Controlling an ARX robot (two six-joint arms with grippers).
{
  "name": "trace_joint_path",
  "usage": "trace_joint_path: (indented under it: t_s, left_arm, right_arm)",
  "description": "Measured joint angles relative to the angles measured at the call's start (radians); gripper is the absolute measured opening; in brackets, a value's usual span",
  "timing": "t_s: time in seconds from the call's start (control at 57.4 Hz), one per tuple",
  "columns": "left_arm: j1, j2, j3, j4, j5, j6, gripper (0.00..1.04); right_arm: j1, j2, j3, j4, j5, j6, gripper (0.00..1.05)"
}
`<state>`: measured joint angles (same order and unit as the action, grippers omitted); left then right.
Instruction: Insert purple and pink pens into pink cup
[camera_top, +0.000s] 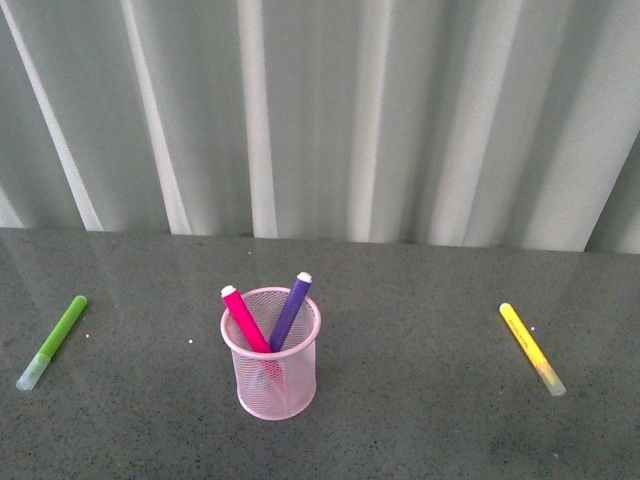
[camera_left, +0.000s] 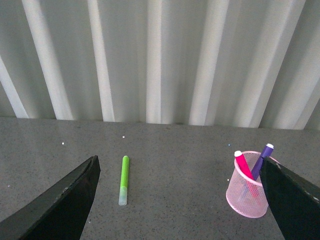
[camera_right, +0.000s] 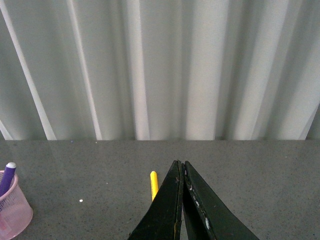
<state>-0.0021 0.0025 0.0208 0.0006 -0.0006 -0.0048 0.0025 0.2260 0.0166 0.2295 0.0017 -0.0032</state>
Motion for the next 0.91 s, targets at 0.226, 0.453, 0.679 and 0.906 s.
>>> trace_joint_path:
  t_s: [0.226,0.453,0.679,0.906]
  left_arm:
    - [0.000,0.000,0.000,0.000,0.000,0.000,0.98]
    - [0.000,-0.002,0.000,0.000,0.000,0.000,0.98]
    - [0.000,-0.001,0.000,0.000,0.000,0.000,0.98]
    - [0.000,-0.001,0.000,0.000,0.000,0.000,0.98]
  right_arm:
    - [0.000,-0.057,0.000,-0.057,0.000,0.000,0.03]
    - [0.000,-0.222,0.000,-0.227,0.000,0.001,0.03]
    - [0.000,-0.222,0.000,-0.228,0.000,0.000,0.19]
    - [0.000,-0.222,0.000,-0.228,0.000,0.001,0.61]
